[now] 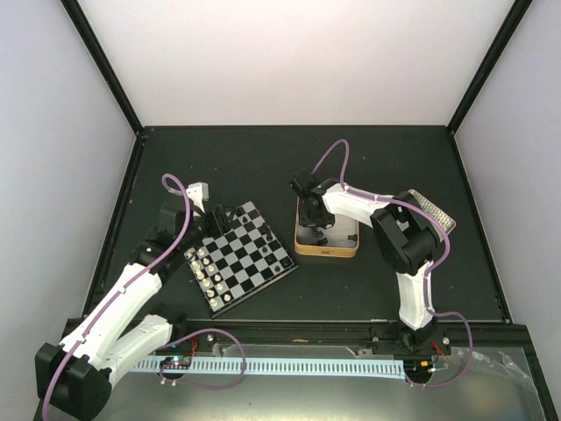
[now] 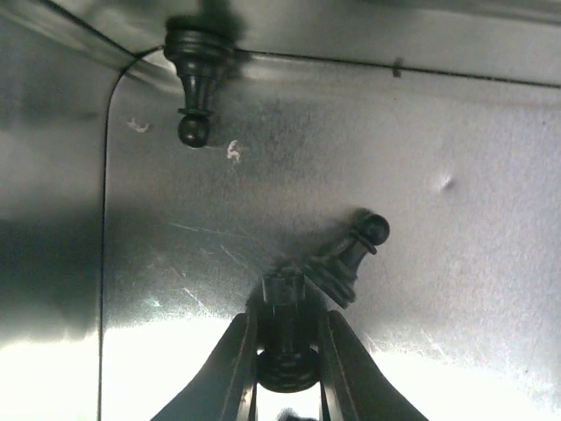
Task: Set up the chess pieces on the board
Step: Pick up the chess piece from the storage box, then place the chess piece on the chessboard.
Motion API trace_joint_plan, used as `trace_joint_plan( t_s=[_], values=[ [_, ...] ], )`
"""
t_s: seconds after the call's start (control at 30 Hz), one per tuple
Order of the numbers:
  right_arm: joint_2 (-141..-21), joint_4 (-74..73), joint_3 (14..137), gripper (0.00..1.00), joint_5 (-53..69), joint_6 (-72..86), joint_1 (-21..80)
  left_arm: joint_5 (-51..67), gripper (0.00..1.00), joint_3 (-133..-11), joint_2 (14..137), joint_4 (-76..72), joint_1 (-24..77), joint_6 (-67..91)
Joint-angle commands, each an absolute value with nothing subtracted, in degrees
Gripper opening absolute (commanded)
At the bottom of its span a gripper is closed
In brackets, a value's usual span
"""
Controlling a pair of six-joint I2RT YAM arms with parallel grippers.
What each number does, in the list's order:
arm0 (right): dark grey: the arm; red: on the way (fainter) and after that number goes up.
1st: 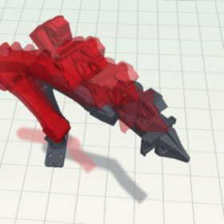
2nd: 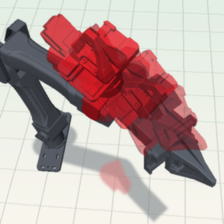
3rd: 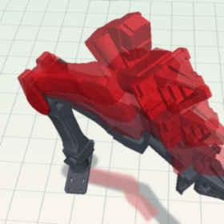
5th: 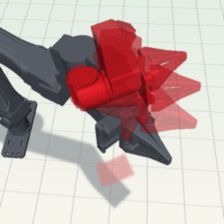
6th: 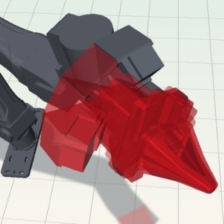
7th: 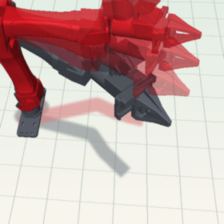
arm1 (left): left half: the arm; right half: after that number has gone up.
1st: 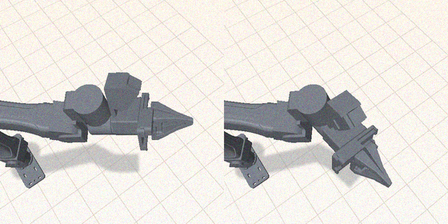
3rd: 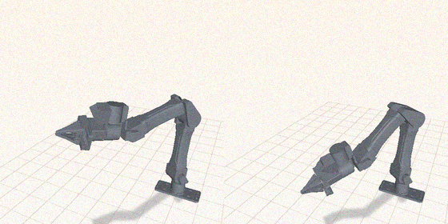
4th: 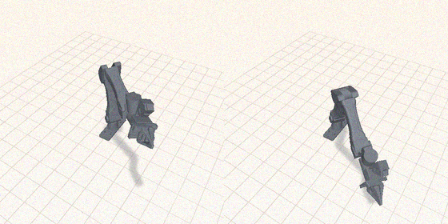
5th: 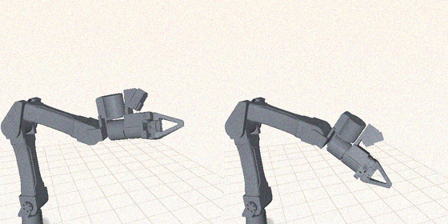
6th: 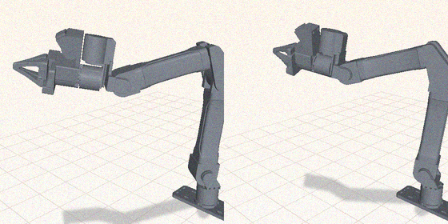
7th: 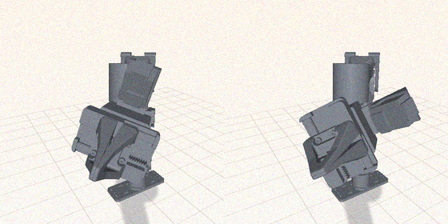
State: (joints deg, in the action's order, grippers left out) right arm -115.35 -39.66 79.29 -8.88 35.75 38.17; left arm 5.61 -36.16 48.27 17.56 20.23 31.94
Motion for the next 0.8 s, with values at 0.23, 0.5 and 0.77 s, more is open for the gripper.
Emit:
trace_joint_plan(
  t_s=[0.23,0.5,0.77],
  values=[
    [-101.2,-28.2,72.8,0.09,-5.8,31.0,38.4,12.2,0.69,-37.8,45.8,14.6,19.9,33.0],
    [-83.2,-10.2,61.5,0.10,24.2,16.7,38.4,27.7,0.82,-40.2,45.9,6.8,19.9,36.9],
    [-76.6,0.0,57.9,0.09,48.0,11.1,38.3,41.8,0.84,-46.2,50.6,6.9,19.7,48.7]
  ],
)
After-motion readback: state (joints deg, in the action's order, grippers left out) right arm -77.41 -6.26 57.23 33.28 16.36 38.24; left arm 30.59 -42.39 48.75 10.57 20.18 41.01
